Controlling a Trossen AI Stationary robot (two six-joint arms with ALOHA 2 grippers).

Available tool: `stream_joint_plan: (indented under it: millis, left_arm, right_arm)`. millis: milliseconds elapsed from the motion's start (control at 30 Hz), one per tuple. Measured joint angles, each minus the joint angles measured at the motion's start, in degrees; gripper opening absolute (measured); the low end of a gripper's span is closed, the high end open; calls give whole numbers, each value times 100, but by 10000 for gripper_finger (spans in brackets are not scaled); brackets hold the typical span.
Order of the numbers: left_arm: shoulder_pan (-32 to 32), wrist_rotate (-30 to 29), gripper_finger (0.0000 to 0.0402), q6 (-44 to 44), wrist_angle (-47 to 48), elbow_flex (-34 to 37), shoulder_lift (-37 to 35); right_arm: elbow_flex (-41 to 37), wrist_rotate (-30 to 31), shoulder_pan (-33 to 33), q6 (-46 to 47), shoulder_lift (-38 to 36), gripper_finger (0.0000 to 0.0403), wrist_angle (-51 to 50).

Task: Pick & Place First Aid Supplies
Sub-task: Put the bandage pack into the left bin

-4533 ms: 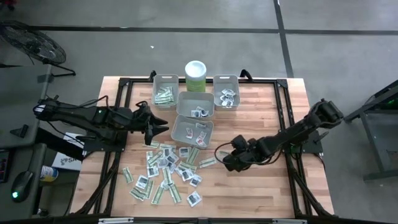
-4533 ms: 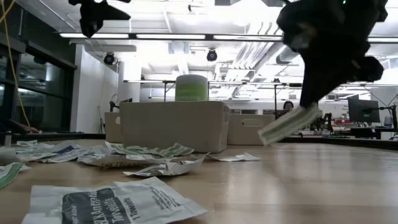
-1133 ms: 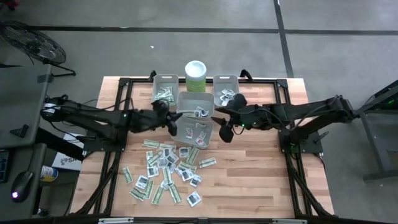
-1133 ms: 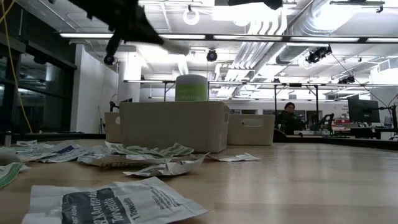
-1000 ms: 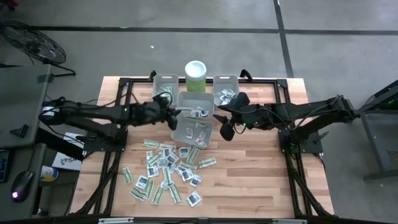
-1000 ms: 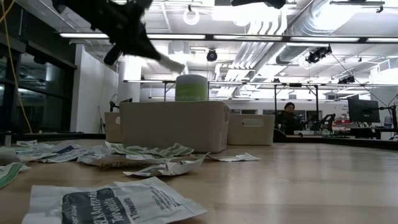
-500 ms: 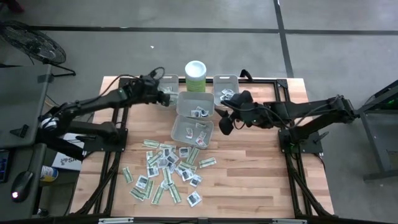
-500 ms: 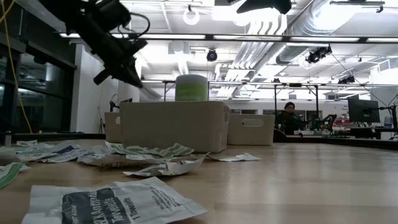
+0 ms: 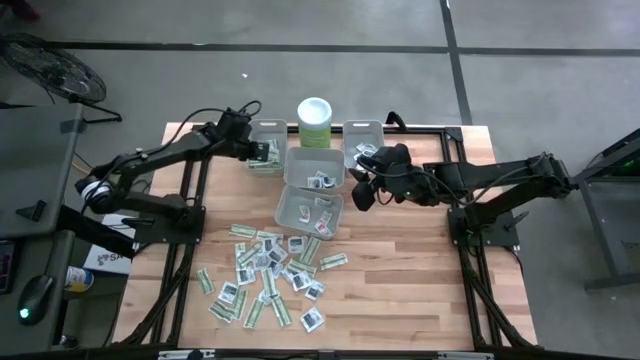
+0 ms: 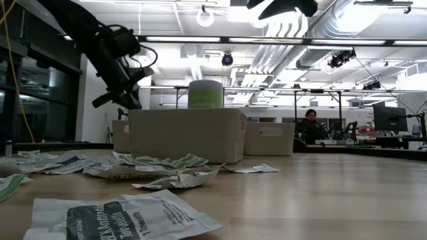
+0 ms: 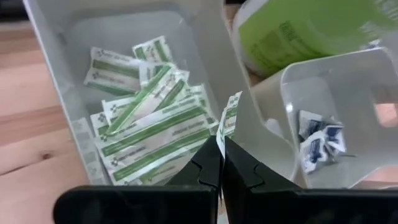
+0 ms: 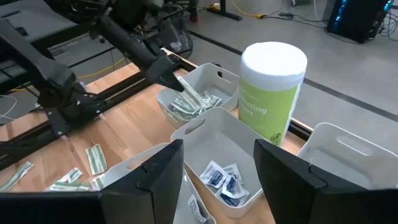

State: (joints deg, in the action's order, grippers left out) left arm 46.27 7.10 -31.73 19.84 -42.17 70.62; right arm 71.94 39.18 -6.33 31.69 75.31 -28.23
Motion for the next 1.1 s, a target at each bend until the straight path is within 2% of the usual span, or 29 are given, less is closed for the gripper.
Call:
stream_joint_plan:
  millis: [333,467,633,800,933,1100]
  left_arm:
    - [23,-17,14,-50,-16,0,350]
    - [23,-48,47,-19,-38,0,349]
    - [23,-61,107,-3,1,-33,350]
    - [26,-361,149,94,280,-346,325]
    - [23,-600,157,197,735,-735,291]
    - [13,-580,158,202,1233,-1039,218]
  right_arm:
    - [0,-8,-2,94,0,190,-155]
    - [0,-11,-2,195,0,190,-282]
    - [0,-55,-2,299,0,190,-479]
    - [0,-300,-6,403,0,190,-641]
    - [0,-503,-7,756,0,190,-964]
    - [-53,-885,-7,1295,2,190,-1471]
